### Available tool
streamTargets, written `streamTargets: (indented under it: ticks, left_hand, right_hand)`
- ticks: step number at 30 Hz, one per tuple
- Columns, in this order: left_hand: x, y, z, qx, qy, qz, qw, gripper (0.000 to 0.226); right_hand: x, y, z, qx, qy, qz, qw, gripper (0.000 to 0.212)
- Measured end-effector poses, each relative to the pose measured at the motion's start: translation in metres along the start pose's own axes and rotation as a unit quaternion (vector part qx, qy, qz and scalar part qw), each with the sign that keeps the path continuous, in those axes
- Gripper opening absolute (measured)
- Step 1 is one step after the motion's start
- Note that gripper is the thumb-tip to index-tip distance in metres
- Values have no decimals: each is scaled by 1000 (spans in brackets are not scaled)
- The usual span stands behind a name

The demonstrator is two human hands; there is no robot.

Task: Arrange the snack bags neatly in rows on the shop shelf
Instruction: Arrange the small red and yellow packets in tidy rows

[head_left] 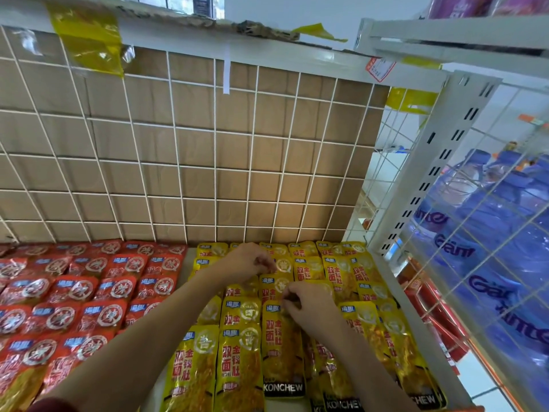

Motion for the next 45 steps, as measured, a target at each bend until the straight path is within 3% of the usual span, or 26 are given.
streamTargets:
  ticks: [31, 40, 45]
  left_hand:
    - [-3, 10, -3, -9, 11, 45, 999, 22]
    - [-2, 25, 17, -41, 7, 80, 996, 19]
    - [-25, 30, 48, -79, 15, 49, 996, 18]
  right_hand:
    - [1, -10, -3, 3, 11, 4, 1000, 16]
    - [43, 31, 41, -32, -85, 118, 989, 3]
    - [54, 70, 75, -70, -65, 165, 982, 3]
Point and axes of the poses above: each hand's wrist, its own y-axis away from the middle knuckle, its own x-axis out of the back of the hand, z = x × y, the point moved 10 cm from there along -y, towards the middle knuckle, and after that the axes turned 14 degrees about -z, right-handed, at the moved point
